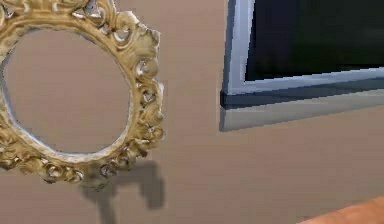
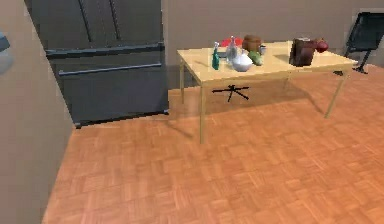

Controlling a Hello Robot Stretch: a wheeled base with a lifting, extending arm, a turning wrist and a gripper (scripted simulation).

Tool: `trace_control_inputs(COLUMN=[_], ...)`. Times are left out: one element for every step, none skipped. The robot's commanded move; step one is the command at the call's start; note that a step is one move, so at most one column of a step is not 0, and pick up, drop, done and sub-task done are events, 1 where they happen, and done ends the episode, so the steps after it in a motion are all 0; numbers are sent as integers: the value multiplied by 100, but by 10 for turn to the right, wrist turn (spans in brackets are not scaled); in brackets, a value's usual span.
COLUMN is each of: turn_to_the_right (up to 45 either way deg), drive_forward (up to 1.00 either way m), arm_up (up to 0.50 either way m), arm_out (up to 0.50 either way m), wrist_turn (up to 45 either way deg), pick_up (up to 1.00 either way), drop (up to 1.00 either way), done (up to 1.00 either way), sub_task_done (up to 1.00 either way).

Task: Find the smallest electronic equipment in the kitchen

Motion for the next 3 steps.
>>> trace_control_inputs(turn_to_the_right=[-450, -450, -450], drive_forward=[0, 0, 0], arm_up=[0, 0, 0], arm_out=[0, 0, 0], wrist_turn=[0, 0, 0], pick_up=[0, 0, 0], drop=[0, 0, 0], done=[0, 0, 0], sub_task_done=[0, 0, 0])
